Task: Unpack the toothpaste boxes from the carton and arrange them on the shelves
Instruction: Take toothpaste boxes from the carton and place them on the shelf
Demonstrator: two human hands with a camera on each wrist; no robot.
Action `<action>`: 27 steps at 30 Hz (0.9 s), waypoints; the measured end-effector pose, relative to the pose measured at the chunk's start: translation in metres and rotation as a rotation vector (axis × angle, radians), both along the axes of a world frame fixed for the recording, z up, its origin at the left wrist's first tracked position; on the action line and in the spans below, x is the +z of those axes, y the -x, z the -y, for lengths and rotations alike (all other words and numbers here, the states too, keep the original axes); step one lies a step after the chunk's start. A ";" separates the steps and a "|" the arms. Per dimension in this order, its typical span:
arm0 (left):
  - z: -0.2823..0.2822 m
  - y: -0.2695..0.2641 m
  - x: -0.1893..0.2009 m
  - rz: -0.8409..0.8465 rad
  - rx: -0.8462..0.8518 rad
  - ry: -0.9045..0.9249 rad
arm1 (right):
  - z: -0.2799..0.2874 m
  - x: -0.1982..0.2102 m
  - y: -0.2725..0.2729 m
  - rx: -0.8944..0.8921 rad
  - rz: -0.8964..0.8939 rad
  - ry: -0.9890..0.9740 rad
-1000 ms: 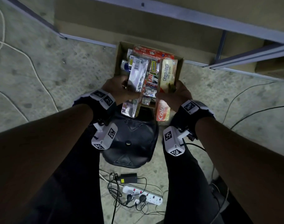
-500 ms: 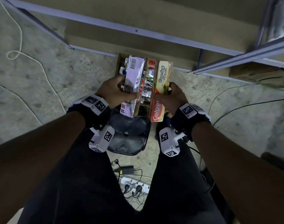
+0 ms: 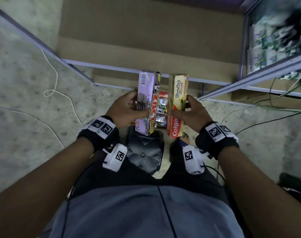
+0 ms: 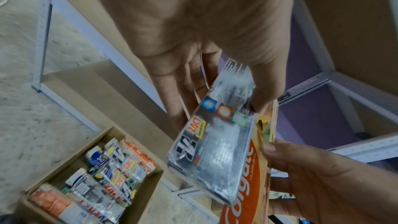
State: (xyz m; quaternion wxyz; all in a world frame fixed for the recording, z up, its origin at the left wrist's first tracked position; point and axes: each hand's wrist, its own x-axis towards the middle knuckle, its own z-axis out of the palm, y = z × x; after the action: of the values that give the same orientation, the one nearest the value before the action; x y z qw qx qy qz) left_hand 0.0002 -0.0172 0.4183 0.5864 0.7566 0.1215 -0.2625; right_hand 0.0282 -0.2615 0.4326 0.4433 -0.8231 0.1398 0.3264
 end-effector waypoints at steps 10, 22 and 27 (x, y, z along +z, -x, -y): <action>-0.011 -0.019 0.080 0.205 -0.010 0.012 | 0.008 0.092 -0.011 -0.058 0.177 -0.086; -0.022 -0.086 0.193 0.529 0.011 0.011 | -0.004 0.211 -0.060 0.027 0.486 -0.199; -0.028 -0.115 0.244 0.681 0.071 0.016 | -0.013 0.272 -0.094 0.027 0.623 -0.236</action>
State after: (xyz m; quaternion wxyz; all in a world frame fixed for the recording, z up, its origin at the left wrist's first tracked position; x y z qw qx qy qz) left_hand 0.1156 0.0105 0.6624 0.6081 0.7915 -0.0570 0.0246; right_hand 0.1226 -0.2485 0.7042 0.5526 -0.8281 -0.0524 0.0787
